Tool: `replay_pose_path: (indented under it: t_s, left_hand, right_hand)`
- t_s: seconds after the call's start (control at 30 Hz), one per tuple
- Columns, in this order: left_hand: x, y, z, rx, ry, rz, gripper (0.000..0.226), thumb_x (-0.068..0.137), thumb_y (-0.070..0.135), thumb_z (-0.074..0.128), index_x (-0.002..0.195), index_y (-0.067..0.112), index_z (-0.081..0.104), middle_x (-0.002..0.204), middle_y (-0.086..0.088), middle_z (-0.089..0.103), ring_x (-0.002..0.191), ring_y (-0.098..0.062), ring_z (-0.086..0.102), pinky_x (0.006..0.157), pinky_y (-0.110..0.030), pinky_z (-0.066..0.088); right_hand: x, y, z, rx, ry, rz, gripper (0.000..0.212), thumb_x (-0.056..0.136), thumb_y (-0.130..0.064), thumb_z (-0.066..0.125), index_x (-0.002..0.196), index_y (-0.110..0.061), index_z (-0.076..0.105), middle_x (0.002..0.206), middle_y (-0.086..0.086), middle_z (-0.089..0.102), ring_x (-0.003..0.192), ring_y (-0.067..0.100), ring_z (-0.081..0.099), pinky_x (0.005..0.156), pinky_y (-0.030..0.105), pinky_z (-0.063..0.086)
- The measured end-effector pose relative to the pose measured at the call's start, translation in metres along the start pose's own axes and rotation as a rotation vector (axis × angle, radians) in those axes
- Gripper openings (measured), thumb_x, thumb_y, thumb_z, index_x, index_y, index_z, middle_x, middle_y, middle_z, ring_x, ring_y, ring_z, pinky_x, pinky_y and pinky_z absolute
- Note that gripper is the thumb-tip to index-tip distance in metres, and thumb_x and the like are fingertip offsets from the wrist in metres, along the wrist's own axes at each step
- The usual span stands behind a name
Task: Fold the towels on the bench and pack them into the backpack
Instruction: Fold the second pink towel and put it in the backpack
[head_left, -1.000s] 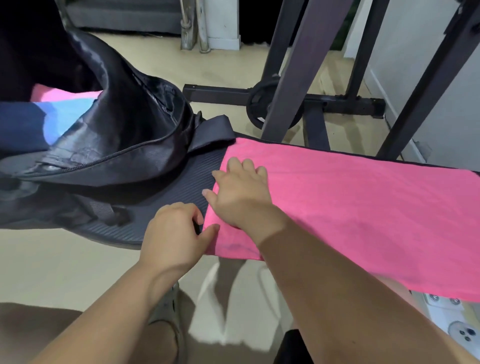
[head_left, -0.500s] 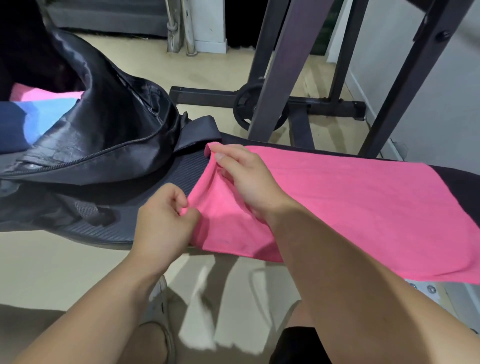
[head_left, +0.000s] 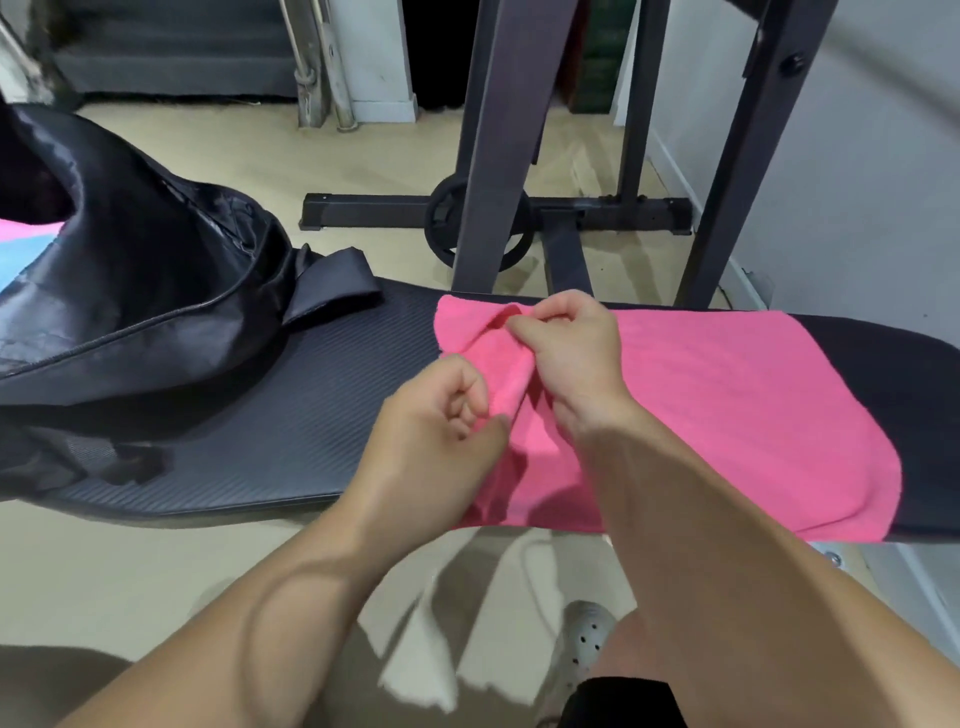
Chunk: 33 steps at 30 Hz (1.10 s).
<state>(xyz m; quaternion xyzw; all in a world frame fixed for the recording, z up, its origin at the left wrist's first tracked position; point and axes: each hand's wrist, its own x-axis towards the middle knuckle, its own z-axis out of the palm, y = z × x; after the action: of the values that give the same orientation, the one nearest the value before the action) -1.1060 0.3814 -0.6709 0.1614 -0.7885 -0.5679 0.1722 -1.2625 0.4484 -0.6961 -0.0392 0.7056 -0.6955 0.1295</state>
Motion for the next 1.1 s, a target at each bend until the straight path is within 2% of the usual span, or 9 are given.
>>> replay_pose_path:
  t_s: [0.13,0.23,0.4,0.57,0.67,0.73,0.83,1.0,1.1]
  left_hand:
    - [0.01,0.004,0.053,0.014,-0.172,0.032,0.026,0.085,0.003,0.068,0.074,0.015,0.049,0.056,0.012,0.045,0.051,-0.007,0.037,0.053,-0.021,0.032]
    - [0.016,0.004,0.079,0.012,-0.289,-0.03,0.022,0.089,0.018,0.07,0.077,0.02,0.051,0.063,0.01,0.052,0.055,-0.008,0.045,0.058,-0.023,0.036]
    - [0.027,-0.012,0.078,0.413,-0.093,0.182,0.019,0.094,0.03,0.063,0.078,0.023,0.057,0.071,0.01,0.058,0.07,-0.007,0.051,0.068,-0.027,0.042]
    - [0.037,-0.036,0.059,0.812,-0.072,0.254,0.028,0.085,0.049,0.051,0.09,0.024,0.061,0.094,0.005,0.059,0.088,-0.024,0.052,0.082,-0.044,0.046]
    - [0.035,-0.048,0.057,0.98,-0.153,0.195,0.053,0.085,0.062,0.048,0.118,0.022,0.059,0.13,-0.002,0.057,0.12,-0.029,0.052,0.1,-0.049,0.043]
    - [0.03,-0.054,0.058,1.051,-0.25,0.108,0.073,0.089,0.069,0.034,0.145,0.024,0.042,0.16,-0.003,0.033,0.148,-0.027,0.028,0.117,-0.057,0.023]
    - [0.026,-0.059,0.059,1.079,-0.306,0.069,0.085,0.088,0.074,0.014,0.159,0.026,0.015,0.169,0.003,0.003,0.156,-0.02,-0.001,0.122,-0.056,0.003]
    - [0.025,-0.059,0.052,1.101,-0.344,0.1,0.089,0.086,0.076,0.009,0.161,0.027,0.006,0.169,0.005,-0.005,0.155,-0.017,-0.008,0.123,-0.057,0.0]
    - [0.025,-0.059,0.046,1.114,-0.371,0.118,0.092,0.084,0.078,0.007,0.161,0.029,0.004,0.169,0.007,-0.007,0.155,-0.015,-0.01,0.123,-0.057,-0.002]
  right_hand:
    - [0.019,0.002,-0.054,0.005,0.101,0.039,0.026,0.084,-0.003,0.067,0.106,-0.017,0.063,0.075,0.006,0.06,0.065,0.016,0.058,0.058,0.032,0.047]
    - [0.032,0.007,-0.089,-0.056,0.177,0.096,0.03,0.087,-0.006,0.062,0.115,-0.018,0.06,0.067,0.003,0.056,0.05,0.015,0.048,0.047,0.025,0.037]
    - [0.039,0.017,-0.115,-0.239,0.139,0.042,0.031,0.082,-0.006,0.063,0.106,-0.024,0.053,0.065,0.006,0.059,0.045,0.017,0.048,0.045,0.027,0.037]
    - [0.039,0.017,-0.111,-0.747,-0.081,-0.264,0.023,0.066,-0.011,0.078,0.074,-0.028,0.065,0.089,-0.009,0.062,0.087,0.013,0.057,0.077,0.031,0.045]
    - [0.035,0.016,-0.103,-0.942,-0.257,-0.251,0.015,0.07,-0.019,0.078,0.076,-0.032,0.077,0.117,-0.012,0.065,0.117,0.02,0.05,0.102,0.04,0.039]
    - [0.035,0.017,-0.1,-0.996,-0.253,-0.264,0.023,0.074,-0.021,0.074,0.092,-0.034,0.079,0.128,-0.011,0.064,0.123,0.023,0.049,0.106,0.043,0.039]
    - [0.035,0.013,-0.097,-0.944,-0.231,-0.326,0.046,0.073,-0.02,0.068,0.119,-0.026,0.074,0.122,-0.003,0.069,0.114,0.027,0.06,0.101,0.044,0.048]
    - [0.035,0.011,-0.093,-0.961,-0.203,-0.315,0.048,0.079,-0.018,0.074,0.125,-0.006,0.066,0.123,0.009,0.063,0.113,0.028,0.058,0.101,0.042,0.048]
    - [0.038,0.009,-0.091,-0.874,-0.14,-0.229,0.056,0.079,-0.024,0.077,0.132,-0.012,0.064,0.129,0.005,0.062,0.121,0.023,0.057,0.103,0.033,0.044]
